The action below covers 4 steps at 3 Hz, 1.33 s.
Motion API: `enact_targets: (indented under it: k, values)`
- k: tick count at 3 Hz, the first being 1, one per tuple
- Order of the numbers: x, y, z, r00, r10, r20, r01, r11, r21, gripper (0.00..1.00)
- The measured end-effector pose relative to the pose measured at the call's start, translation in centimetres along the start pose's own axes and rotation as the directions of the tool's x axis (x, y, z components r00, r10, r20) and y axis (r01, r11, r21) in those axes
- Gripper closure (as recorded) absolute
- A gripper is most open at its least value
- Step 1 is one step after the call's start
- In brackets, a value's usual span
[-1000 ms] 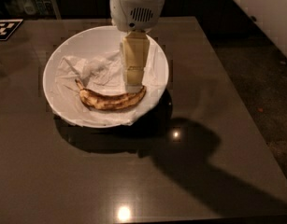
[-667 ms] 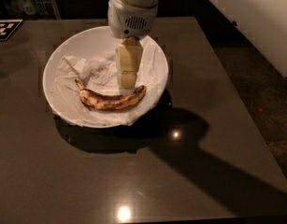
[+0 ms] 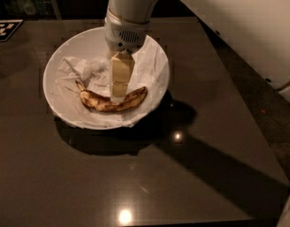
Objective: Pick banana from white bowl
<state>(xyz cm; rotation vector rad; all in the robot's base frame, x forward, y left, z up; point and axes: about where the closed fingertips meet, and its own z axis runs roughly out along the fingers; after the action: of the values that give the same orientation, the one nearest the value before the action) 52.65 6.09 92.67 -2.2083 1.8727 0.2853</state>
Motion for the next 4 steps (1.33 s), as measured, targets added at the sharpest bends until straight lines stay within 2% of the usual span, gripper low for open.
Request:
enact_targets:
  k: [1, 2, 4]
  values:
    - [0.3, 0.1, 2.0, 1.0, 0.021, 0.012, -0.02, 0.9987, -0.046, 0.17]
    - [0.8, 0.1, 3.9, 0.999, 0.045, 0.009, -0.044, 0.9948, -0.092, 0.27]
    - [2.2, -0.6, 7.3, 0.997, 0.072, -0.011, -0.073, 0.984, -0.162, 0.24]
